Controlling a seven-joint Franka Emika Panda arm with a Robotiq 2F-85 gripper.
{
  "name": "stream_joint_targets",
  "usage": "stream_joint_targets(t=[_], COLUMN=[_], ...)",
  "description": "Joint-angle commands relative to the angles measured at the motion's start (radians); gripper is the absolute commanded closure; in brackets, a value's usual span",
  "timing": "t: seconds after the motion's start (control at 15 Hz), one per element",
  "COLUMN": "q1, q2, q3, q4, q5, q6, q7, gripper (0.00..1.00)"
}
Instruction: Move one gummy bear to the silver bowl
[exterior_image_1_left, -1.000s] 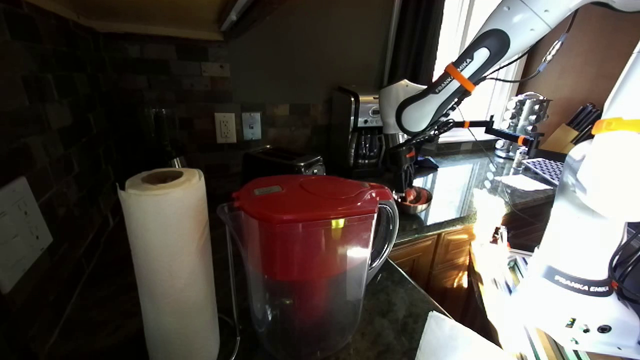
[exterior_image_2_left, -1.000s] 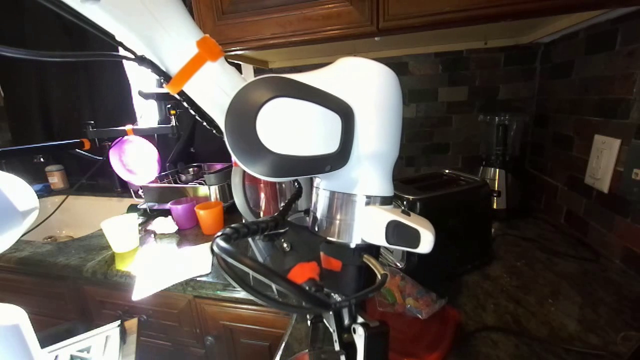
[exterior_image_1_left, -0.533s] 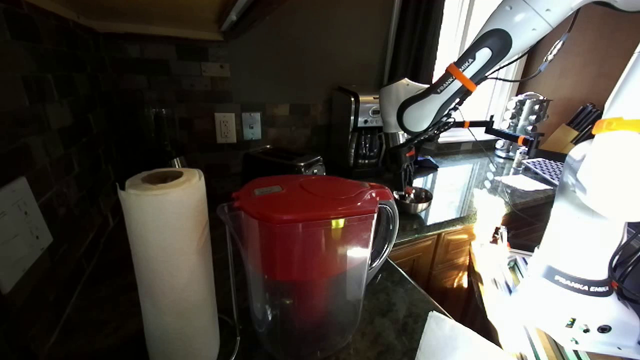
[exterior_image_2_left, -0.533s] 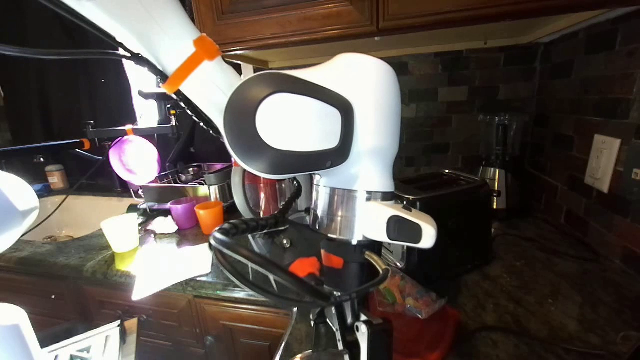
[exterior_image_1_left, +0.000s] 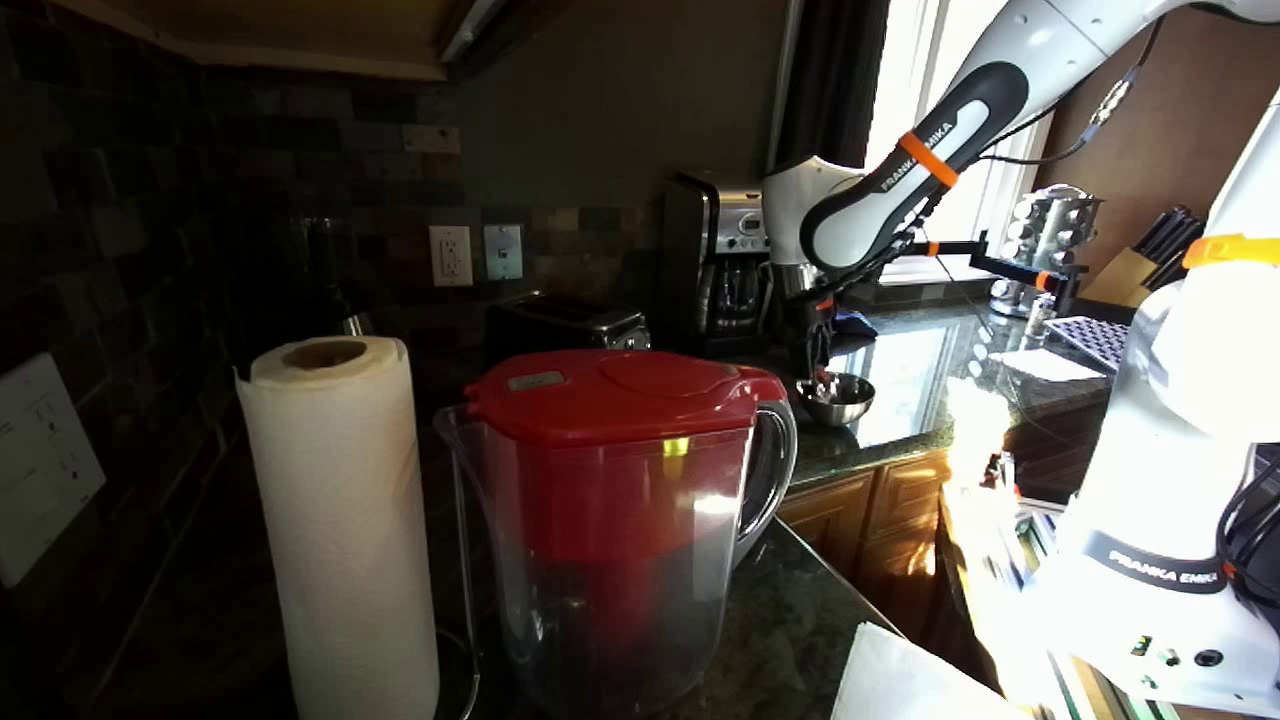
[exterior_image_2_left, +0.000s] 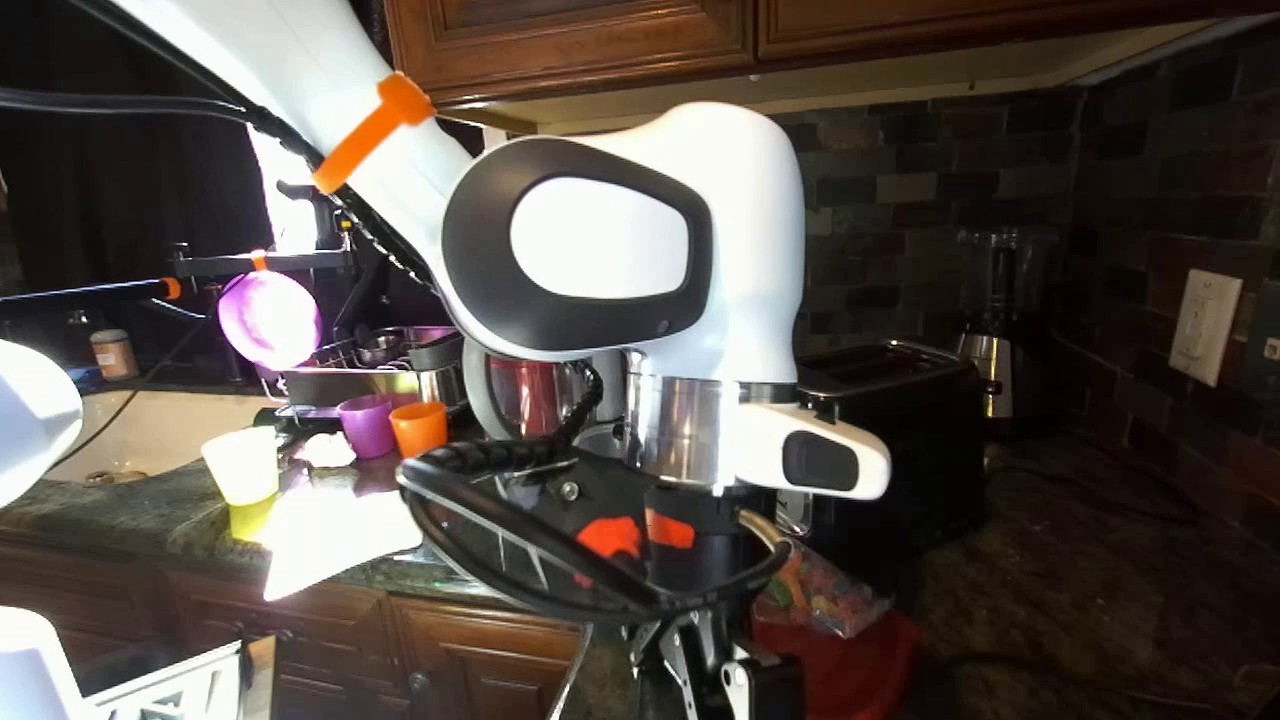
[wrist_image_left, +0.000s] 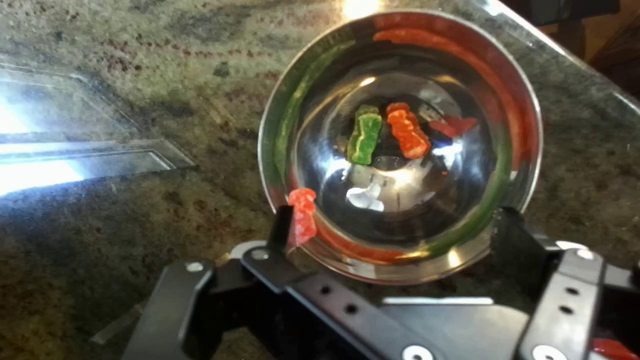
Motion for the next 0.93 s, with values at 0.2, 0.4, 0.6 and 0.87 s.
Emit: stream_joint_targets(t=[0.2, 0.4, 0.6, 0.87], q1=[-0.016, -0.018, -0.015, -0.016], q2=[-0.014, -0.003, -0.011, -0.034], q3=[-0.006, -0.01, -0.013, -0.015], q4=[-0.037, -0.043, -0.057, -0.085], q5=[-0.093, -0.08, -0.049, -0.028], q6=[0.058, 0.087, 0.102, 0.119], q7=[0.113, 0.125, 0.108, 0.089], gripper=[0.0, 0.0, 0.0, 0.0])
